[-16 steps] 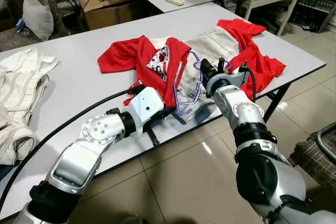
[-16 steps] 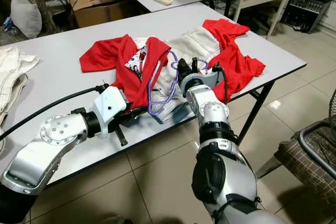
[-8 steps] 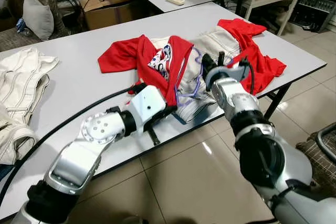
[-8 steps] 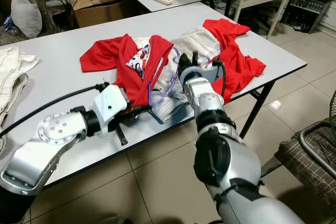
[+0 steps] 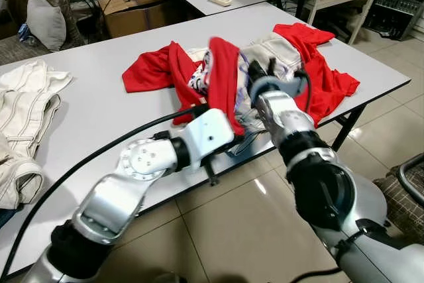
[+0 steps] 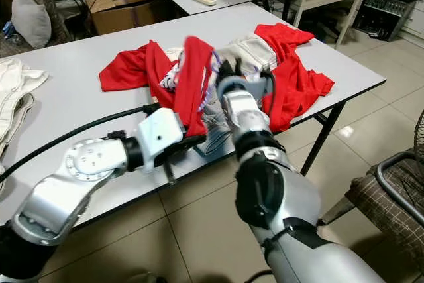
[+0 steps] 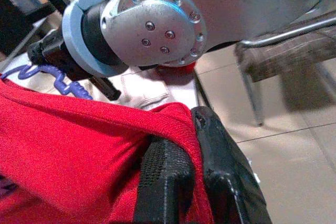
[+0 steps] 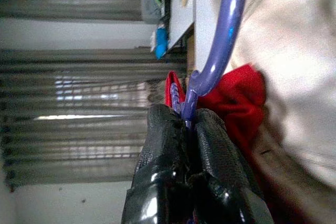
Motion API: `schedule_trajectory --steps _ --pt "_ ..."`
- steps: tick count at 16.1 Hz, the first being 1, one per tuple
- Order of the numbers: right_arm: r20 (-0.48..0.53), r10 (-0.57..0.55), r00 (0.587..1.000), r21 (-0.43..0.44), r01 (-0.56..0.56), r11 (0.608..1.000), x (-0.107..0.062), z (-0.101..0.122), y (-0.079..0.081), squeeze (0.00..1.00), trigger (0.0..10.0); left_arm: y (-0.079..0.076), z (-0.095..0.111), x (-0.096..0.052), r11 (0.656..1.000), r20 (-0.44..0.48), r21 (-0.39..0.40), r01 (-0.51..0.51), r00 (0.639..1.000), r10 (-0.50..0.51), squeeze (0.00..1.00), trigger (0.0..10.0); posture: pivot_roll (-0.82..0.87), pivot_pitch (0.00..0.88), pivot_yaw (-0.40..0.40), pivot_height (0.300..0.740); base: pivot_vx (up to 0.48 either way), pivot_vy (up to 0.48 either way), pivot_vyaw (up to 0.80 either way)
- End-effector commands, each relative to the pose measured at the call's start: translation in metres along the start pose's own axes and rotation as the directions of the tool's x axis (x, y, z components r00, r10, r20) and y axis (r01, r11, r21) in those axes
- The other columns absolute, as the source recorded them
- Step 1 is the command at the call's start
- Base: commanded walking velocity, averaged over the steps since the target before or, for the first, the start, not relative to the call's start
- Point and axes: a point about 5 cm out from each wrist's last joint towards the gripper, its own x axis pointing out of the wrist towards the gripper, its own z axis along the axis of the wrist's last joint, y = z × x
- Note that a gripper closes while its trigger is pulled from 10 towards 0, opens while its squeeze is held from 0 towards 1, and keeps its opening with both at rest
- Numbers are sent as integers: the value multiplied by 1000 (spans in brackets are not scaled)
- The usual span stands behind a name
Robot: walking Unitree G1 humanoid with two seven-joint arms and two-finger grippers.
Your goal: Hang hanger
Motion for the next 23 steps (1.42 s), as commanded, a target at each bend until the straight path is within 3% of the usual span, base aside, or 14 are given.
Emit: schedule_trajectory --steps 1,2,4,5,6,8,11,13,15,18,19,20,21,23 --pt "5 56 998 -10 -56 998 2 -4 14 0 10000 -6 5 5 998 2 53 35 999 -35 0 4431 32 0 60 740 0 0 0" --pt "-5 70 998 0 -70 998 2 -6 16 0 10000 1 -2 3 996 -37 83 -22 999 25 0 10000 32 0 60 740 0 0 0" --pt "-13 81 997 -15 -81 997 2 -7 16 0 10000 6 -6 0 999 -33 21 -42 999 43 0 10000 31 0 60 740 0 0 0" --pt "-15 74 997 -87 -76 993 2 -5 13 0 10000 8 -1 -4 993 35 -103 -51 998 55 1000 10000 28 0 60 740 0 0 0" --pt "-12 85 996 -94 -85 992 1 -3 13 0 10000 5 4 -4 983 80 -183 -19 996 35 1000 10000 27 0 60 740 0 0 0" --pt "-2 98 995 -110 -98 989 1 1 14 0 10000 -5 12 -2 963 160 -261 62 987 -20 1000 10000 24 0 61 740 0 0 0" --pt "10 109 994 -148 -107 983 1 4 15 0 10000 -16 17 1 949 217 -279 149 972 -89 1000 10000 23 0 61 740 0 0 0" --pt "30 121 992 -125 -116 985 1 7 16 0 10000 -20 10 0 958 131 -246 149 984 -119 1000 10000 21 0 62 740 0 0 0" --pt "27 129 991 -135 -124 983 1 7 17 0 10000 -10 3 -1 979 52 -193 62 997 -53 1000 10000 21 0 62 740 0 0 0" --pt "21 109 994 -239 -100 966 1 11 16 0 10000 -2 6 -13 961 118 -271 64 992 -33 1000 10000 23 0 61 740 0 0 0" --pt "21 99 995 -359 -85 929 1 16 15 0 10000 7 2 -22 949 124 -315 21 992 20 1000 10000 20 0 61 740 0 0 0" --pt "4 94 996 -391 -84 916 1 17 15 0 10000 13 -1 -27 942 122 -337 -6 991 50 1000 10000 19 0 61 740 0 0 0" --pt "-43 108 993 -433 -116 894 0 21 16 0 10000 29 -10 -44 926 98 -368 -80 987 124 1000 10000 14 0 59 740 0 0 0" --pt "-84 133 988 -494 -157 855 -1 27 18 0 10000 46 -20 -62 903 43 -395 -167 979 200 1000 10000 9 0 60 740 0 0 0"
